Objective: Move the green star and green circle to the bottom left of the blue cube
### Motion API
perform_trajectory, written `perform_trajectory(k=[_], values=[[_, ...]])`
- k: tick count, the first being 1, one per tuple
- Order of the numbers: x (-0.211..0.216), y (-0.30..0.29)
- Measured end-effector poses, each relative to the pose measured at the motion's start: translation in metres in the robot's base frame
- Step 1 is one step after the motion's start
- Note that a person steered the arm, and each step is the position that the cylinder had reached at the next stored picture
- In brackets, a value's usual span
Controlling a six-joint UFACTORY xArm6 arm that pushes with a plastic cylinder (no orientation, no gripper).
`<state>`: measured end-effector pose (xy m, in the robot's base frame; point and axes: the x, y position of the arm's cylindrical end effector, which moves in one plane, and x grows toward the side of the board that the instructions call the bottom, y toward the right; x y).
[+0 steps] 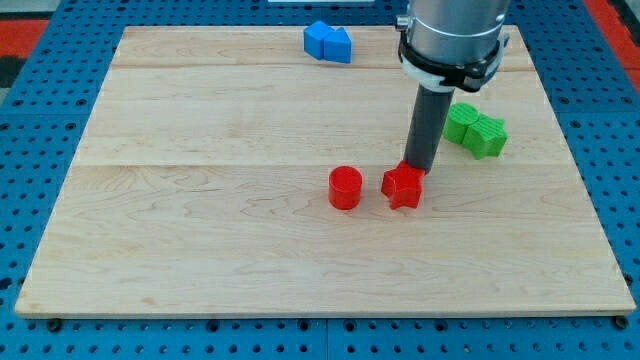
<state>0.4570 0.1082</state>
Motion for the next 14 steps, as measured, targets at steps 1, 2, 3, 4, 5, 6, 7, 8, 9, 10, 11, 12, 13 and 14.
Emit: perform_trajectory(k=[1,2,3,4,5,6,7,8,9,10,11,12,13,14], values=[[0.007,0.003],[0.007,0.053],[0.006,0.092],[0.005,0.092],[0.005,0.092],[0.005,0.091],[0.003,0.091],[-0.012,0.091],[-0.027,0.091],[-0.061,0.091],[-0.096,0.091],[-0.114,0.093],[-0.135,0.116],[-0.148,0.115]])
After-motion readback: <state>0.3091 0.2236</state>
